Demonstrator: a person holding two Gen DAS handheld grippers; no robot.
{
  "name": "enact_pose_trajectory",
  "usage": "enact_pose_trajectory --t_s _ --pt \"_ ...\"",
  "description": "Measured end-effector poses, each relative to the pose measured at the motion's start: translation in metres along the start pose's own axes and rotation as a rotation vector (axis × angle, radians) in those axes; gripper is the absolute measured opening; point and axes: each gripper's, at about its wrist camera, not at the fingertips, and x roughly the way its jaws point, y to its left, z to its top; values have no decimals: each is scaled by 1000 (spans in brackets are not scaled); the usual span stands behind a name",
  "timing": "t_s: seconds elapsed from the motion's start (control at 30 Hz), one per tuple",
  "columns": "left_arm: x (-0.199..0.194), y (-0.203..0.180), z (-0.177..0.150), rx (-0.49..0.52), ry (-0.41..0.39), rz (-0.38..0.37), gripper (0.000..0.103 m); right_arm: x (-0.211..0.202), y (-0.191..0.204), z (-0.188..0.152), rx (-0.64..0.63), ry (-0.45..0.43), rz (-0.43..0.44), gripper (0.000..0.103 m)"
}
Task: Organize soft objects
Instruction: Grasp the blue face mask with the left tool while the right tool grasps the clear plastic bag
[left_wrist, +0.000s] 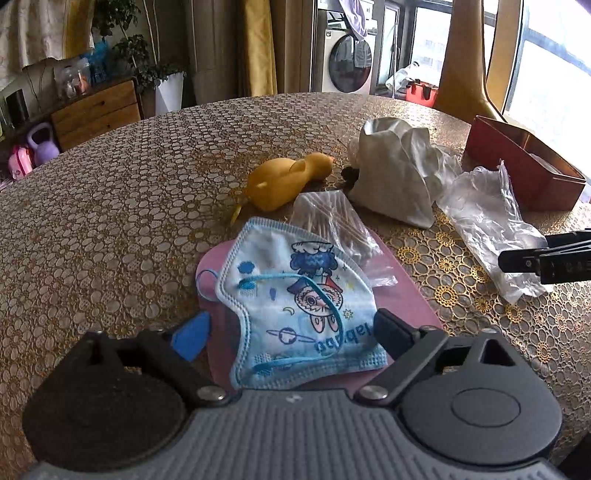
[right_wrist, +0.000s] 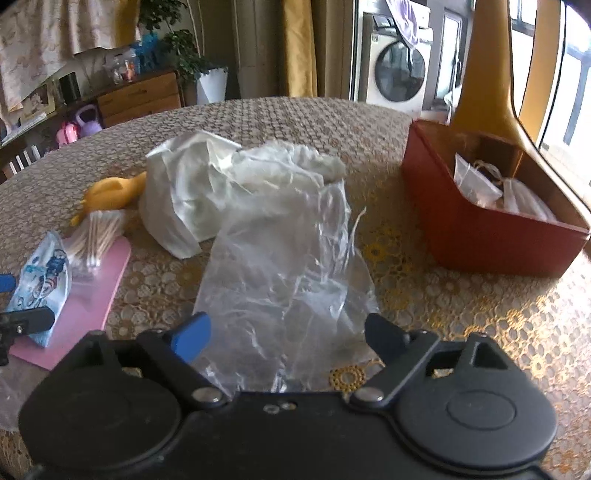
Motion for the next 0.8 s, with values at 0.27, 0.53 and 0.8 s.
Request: enact_pose_trajectory --t_s 0.27,0.53,0.8 --pt "1 -1 4 -8 -11 -1 60 3 6 0 -23 3 -13 67" --pt "-3 2 8 -38 -16 -6 33 -2 9 1 -27 2 -7 35" --pt "-10 2 11 -60 -27 -16 17 -8 3 0 4 -7 -2 11"
